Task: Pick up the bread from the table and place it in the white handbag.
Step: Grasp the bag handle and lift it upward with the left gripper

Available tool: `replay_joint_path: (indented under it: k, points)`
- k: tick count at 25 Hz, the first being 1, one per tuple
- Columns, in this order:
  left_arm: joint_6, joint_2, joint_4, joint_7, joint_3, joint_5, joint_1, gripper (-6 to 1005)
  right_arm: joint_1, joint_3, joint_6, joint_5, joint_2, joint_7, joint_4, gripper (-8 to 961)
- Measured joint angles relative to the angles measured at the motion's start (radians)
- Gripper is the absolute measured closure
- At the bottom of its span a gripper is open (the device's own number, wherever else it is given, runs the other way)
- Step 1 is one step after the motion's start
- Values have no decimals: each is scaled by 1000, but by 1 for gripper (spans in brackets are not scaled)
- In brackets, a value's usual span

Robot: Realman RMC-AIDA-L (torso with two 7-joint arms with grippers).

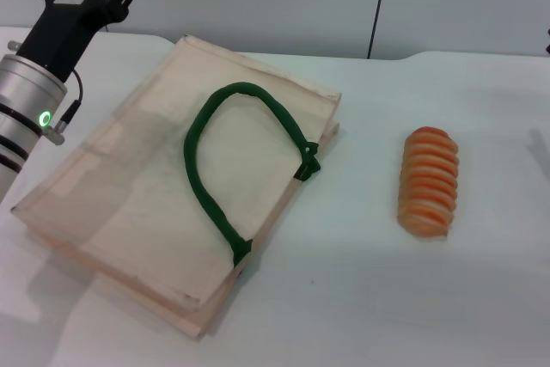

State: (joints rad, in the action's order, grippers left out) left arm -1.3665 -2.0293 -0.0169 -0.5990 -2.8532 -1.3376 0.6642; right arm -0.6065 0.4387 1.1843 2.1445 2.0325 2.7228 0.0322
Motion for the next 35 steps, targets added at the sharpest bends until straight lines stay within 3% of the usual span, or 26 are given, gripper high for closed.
replay_joint_path:
  k: [18,21,24,28,31,35]
  points:
    - [4,6,-3,-52,-6,15,2,260,-1,0,0,0,0,-2,0,71]
    - [17,20,-58,-206,-9,101,22,260,0,0,-5,1,-2,-14,0,71]
    - [18,39,-175,-476,-10,235,61,260,1,0,-7,2,-3,-23,-2,71]
    - [10,90,-310,-872,-10,476,120,259,-1,0,-8,2,-3,-25,-3,71]
    - [-5,118,-359,-1018,-9,603,147,259,-1,0,-8,2,-4,-25,-3,71]
    - [-49,126,-447,-1144,-10,784,192,260,3,0,-8,1,-5,-25,-5,71]
